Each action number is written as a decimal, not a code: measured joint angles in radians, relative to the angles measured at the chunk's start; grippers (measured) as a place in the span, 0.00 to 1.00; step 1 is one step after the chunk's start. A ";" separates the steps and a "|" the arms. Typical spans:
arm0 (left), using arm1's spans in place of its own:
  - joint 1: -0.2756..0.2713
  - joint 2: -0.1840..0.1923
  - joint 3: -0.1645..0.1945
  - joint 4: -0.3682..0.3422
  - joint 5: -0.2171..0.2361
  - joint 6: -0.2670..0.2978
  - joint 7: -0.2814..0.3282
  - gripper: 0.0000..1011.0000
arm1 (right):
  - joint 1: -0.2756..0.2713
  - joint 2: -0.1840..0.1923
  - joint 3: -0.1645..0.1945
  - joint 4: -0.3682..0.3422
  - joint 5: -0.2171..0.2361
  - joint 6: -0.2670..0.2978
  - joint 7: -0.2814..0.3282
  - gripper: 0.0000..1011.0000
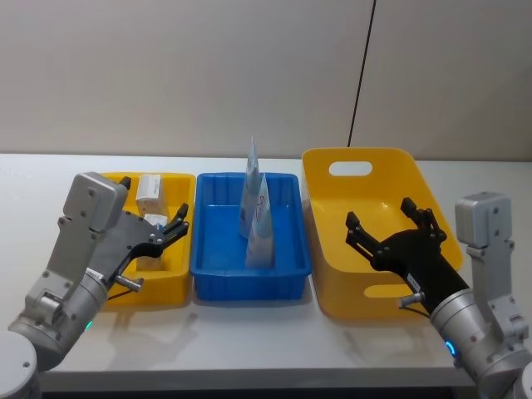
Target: Bimanual collaborative sorting of washing and personal care products
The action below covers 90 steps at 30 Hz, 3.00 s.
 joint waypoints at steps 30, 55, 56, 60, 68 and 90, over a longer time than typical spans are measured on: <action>-0.106 -0.036 0.022 0.080 -0.008 0.297 -0.052 0.99 | 0.000 0.000 0.000 0.000 0.000 0.000 0.000 0.99; -0.164 -0.094 0.020 0.193 0.011 0.385 -0.046 0.99 | 0.000 0.000 0.000 0.000 0.000 0.000 0.000 0.99; -0.165 -0.096 0.019 0.195 0.012 0.386 -0.043 0.99 | 0.000 0.000 0.000 0.000 0.000 0.000 0.000 0.99; -0.167 -0.106 0.016 0.206 0.016 0.389 -0.034 0.99 | 0.000 0.000 0.000 0.000 0.000 0.000 0.000 0.99; -0.171 -0.123 0.008 0.229 0.025 0.392 -0.017 0.99 | 0.000 0.000 0.000 0.000 0.000 0.000 0.000 0.99; -0.194 -0.158 -0.011 0.289 0.034 0.401 -0.015 0.99 | 0.000 0.000 0.000 0.000 0.000 0.000 0.000 0.99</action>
